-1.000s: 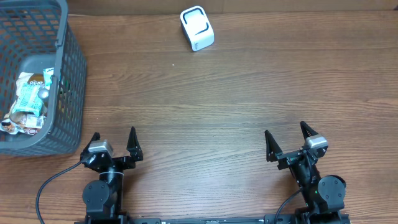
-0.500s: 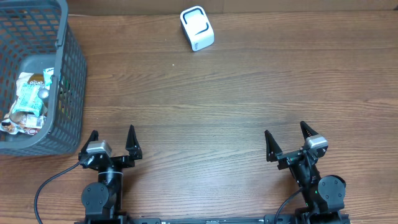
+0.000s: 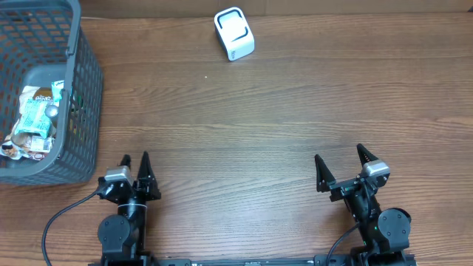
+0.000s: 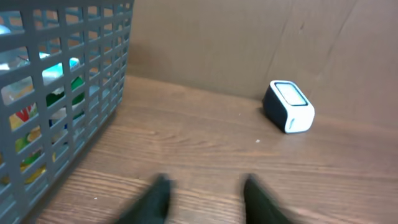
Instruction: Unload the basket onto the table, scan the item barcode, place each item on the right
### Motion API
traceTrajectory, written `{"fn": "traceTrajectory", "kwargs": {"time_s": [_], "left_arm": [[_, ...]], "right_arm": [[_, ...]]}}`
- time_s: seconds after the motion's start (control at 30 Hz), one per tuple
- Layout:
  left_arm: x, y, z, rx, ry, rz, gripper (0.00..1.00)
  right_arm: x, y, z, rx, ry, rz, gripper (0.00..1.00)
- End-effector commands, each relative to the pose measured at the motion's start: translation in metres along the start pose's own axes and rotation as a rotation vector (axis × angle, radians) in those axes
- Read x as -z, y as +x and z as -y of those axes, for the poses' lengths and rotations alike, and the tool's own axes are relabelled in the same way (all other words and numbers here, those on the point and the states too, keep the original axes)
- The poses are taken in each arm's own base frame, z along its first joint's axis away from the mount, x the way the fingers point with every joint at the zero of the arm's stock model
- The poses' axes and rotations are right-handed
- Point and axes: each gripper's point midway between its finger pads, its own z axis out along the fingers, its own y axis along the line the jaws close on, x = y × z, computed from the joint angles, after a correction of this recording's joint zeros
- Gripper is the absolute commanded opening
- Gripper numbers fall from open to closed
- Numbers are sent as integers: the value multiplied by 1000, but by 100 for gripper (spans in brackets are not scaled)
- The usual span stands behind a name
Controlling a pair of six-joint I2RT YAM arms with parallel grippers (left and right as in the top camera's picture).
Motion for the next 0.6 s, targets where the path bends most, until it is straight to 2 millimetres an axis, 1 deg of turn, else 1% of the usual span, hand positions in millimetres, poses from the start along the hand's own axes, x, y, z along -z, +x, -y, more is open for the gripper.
{"fn": "traceTrajectory", "kwargs": {"time_s": [0.0,0.17,0.2,0.23,0.3,0.33,0.37,0.4,0.43,0.5,0.53,0.57], "left_arm": [[0,3,2,24,10,-7,4],[0,3,2,38,10,-8,5],[0,3,2,38,10,-8,12],[0,3,2,38,10,-8,17],[0,3,1,38,9,-8,23],[0,3,1,38,9,-8,32],[0,3,2,38,10,-8,47],[0,3,1,38,9,-8,56],[0,3,1,38,9,-8,60],[0,3,1,38,9,-8,71],[0,3,1,38,9,-8,100],[0,3,1,38,9,-8,100]], "right_arm": [[0,2,0,1,-3,2,100],[0,2,0,1,-3,3,100],[0,2,0,1,-3,2,100],[0,2,0,1,-3,3,100],[0,2,0,1,-3,2,100],[0,2,0,1,-3,3,100],[0,2,0,1,-3,2,100],[0,2,0,1,-3,2,100],[0,2,0,1,-3,3,100],[0,2,0,1,-3,3,100],[0,2,0,1,-3,2,100],[0,2,0,1,-3,3,100]]}}
